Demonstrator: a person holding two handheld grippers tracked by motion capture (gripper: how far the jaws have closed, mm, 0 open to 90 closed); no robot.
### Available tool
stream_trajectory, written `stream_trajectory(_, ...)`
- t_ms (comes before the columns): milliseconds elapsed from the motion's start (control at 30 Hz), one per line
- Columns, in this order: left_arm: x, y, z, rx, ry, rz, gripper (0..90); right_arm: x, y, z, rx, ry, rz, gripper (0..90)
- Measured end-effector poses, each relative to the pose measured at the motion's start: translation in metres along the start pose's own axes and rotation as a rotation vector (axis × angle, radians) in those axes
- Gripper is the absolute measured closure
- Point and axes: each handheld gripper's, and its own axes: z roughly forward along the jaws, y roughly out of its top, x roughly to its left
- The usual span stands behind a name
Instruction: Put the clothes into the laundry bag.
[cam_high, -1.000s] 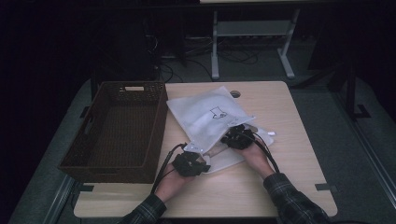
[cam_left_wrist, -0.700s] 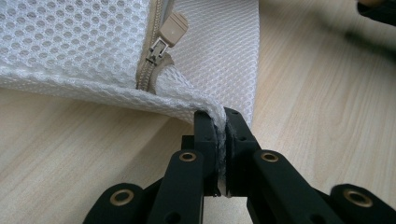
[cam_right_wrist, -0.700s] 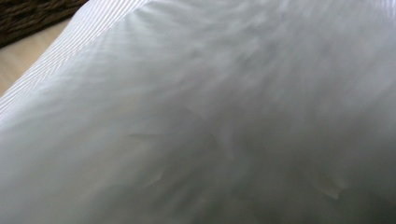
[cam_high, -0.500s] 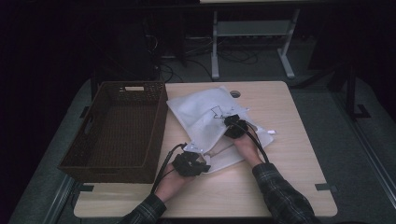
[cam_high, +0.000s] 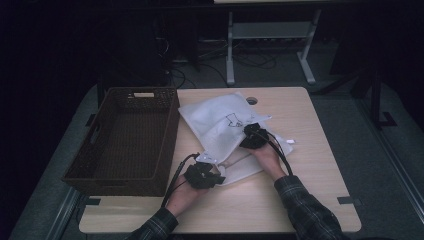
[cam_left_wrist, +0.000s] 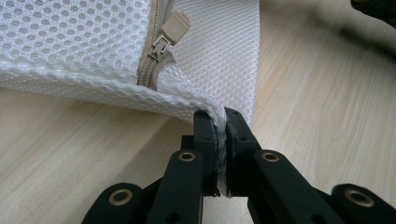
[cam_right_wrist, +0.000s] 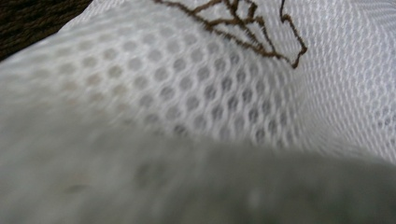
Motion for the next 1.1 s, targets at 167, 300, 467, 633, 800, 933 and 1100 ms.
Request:
stream_trajectory(167,0.001,0.000,0.000,-0.003,-0.004,0.001,84.9,0.004,-0.002,-0.008,0.014,0.018,-0.017,50.8)
stream_trajectory(300,0.002,-0.001,-0.001,-0.007,-0.005,-0.001,84.9,0.003,-0.003,-0.018,0.035,0.041,-0.024,46.2)
stream_trajectory(467,0.002,-0.001,-0.002,-0.005,-0.003,0.000,84.9,0.001,-0.008,-0.035,0.045,0.060,-0.027,44.1)
stream_trajectory(633,0.002,-0.001,-0.002,-0.007,-0.002,0.000,84.8,-0.001,-0.016,-0.052,0.055,0.077,-0.041,43.4)
stream_trajectory(800,0.002,-0.001,-0.002,-0.007,-0.002,0.000,84.8,-0.003,-0.025,-0.070,0.046,0.088,-0.056,40.9)
stream_trajectory(933,0.002,-0.001,-0.002,-0.007,-0.002,0.001,84.8,-0.008,-0.033,-0.082,0.049,0.082,-0.057,39.6)
stream_trajectory(1100,0.002,-0.001,-0.003,-0.008,-0.001,0.001,84.6,-0.025,-0.041,-0.099,0.044,0.029,-0.043,37.6)
